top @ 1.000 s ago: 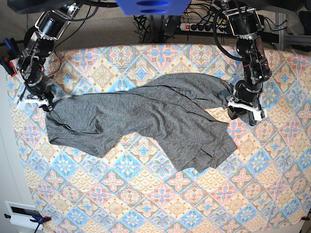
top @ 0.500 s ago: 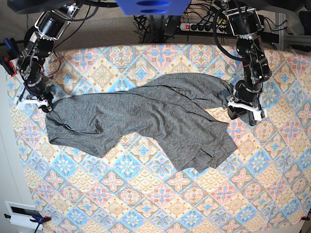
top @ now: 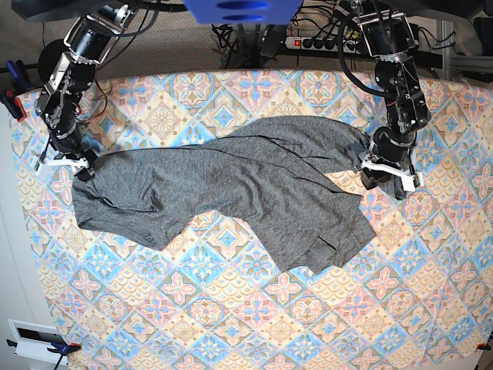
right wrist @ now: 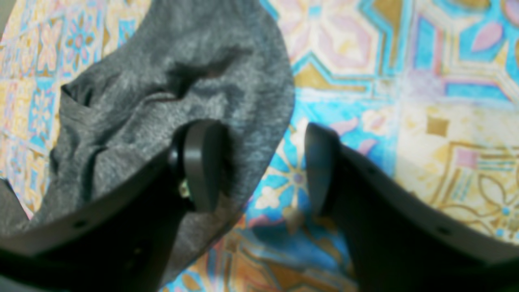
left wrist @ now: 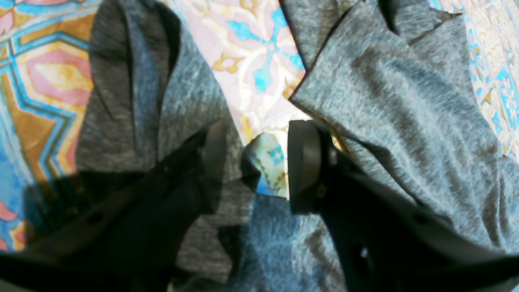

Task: Layout the t-shirt on the table in an organized manner, then fold the t-shirt properly
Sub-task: 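Hold the shirt with the right gripper and regrip with the left gripper, then lift the shirt with both grippers and stretch it between them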

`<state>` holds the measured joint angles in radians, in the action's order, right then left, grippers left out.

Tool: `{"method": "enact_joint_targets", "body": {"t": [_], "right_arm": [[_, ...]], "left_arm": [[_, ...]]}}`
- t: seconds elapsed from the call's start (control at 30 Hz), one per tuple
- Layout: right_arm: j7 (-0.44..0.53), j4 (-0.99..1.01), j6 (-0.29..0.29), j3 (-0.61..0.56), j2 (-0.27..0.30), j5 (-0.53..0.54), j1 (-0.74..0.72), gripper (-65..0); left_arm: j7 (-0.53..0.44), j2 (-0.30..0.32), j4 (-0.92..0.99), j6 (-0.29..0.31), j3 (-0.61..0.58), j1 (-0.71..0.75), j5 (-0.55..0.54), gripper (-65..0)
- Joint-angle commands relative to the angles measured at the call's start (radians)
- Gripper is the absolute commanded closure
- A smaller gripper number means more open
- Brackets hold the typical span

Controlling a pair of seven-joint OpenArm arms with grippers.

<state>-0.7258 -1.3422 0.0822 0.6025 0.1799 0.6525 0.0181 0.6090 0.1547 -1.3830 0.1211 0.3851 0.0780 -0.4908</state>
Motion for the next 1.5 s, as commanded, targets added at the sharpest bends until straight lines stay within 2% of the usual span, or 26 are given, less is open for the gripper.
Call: {"method": "enact_joint_targets", "body": {"t": [0.0,0.3,0.37,0.5,0.53,0.6,0.7,0.9,1.0,1.17,1.27,1.37,1.47], "right_arm": [[-0.022,-0.009,0.006,-0.003,0.003,0.005,-0.007,-30.6],[-0.021,-0.003,0.006,-0.005,-0.018,0.006,-0.011,-28.4],[-0.021,-0.001,0.008,-0.005,-0.020,0.006,-0.011,-22.0],[-0.019,-0.001,0.008,-0.005,-0.030,0.006,-0.011,-2.0],[-0.019,-0.001,0.008,-0.005,-0.030,0.006,-0.011,0.0],[-0.021,-0.003,0.008,-0.005,-0.032,0.006,-0.011,-1.7],[-0.021,-0.003,0.008,-0.005,-0.032,0.005,-0.011,-0.1],[-0.022,-0.003,0.008,-0.006,-0.032,0.005,-0.011,0.0],[-0.022,-0.003,0.008,-0.006,-0.032,0.005,-0.008,0.0],[-0.022,-0.003,0.008,-0.006,-0.032,0.005,-0.008,0.0],[-0.022,-0.003,0.008,-0.006,-0.032,0.003,-0.010,0.0],[-0.027,-0.007,0.008,-0.006,-0.032,0.002,-0.011,0.0],[-0.027,-0.010,0.008,-0.006,-0.032,0.003,-0.010,0.0]], "left_arm": [[0.052,0.007,0.000,-0.028,0.002,0.009,0.027,-25.0],[0.052,0.007,0.000,-0.028,0.002,0.009,0.030,-25.0],[0.052,0.007,0.000,-0.028,0.002,0.009,0.030,-25.0],[0.053,0.007,0.000,-0.028,0.001,0.009,0.027,-25.0],[0.053,0.009,0.000,-0.028,0.002,0.009,0.025,-25.1],[0.053,0.009,0.000,-0.028,0.004,0.004,0.022,-25.1],[0.056,0.009,0.000,-0.027,0.005,-0.001,-0.003,-25.2],[0.058,0.010,0.000,-0.028,0.005,-0.002,-0.227,-25.0],[0.058,0.009,0.006,-0.028,0.010,-0.001,-0.293,-25.0],[0.059,0.009,0.175,-0.028,0.114,-0.034,-0.452,-25.0],[0.059,0.021,0.262,-0.028,0.145,-0.053,-0.494,-25.0],[0.059,0.033,0.276,-0.028,0.150,-0.067,-0.498,-25.0],[0.088,0.050,0.276,-0.036,0.150,-0.068,-0.553,-25.0]]}}
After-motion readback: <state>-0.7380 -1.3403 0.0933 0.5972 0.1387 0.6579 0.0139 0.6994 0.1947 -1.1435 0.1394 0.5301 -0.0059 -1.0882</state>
